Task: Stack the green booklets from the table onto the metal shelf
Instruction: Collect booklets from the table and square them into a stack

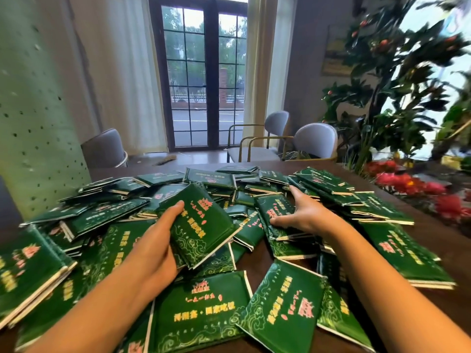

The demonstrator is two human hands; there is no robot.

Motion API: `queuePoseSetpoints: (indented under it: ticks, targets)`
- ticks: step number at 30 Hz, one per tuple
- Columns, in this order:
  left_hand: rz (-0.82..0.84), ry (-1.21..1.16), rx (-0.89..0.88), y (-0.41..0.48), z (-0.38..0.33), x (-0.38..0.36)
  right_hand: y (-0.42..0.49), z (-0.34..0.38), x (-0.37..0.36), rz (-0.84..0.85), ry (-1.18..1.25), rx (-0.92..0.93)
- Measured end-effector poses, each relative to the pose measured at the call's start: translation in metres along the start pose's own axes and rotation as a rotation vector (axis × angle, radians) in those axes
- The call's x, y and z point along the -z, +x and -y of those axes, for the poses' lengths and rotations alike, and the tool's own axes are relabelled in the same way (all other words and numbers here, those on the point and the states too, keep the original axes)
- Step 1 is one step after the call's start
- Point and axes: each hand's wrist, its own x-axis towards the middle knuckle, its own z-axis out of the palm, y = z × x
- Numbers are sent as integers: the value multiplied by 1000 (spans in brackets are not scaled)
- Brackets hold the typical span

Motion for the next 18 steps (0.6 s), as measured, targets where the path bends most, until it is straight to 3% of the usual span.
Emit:
queuePoseSetpoints:
  ticks: [4,12,18]
  targets:
    - [-18,21,-13,-2,-2,-4,-2,-1,-2,28,-37,-25]
    - [-29,89,-72,-2,0,1,2,4,-5,-74,225,114]
    - [-56,65,-50,0,1,0,0,6,-2,2,912,116]
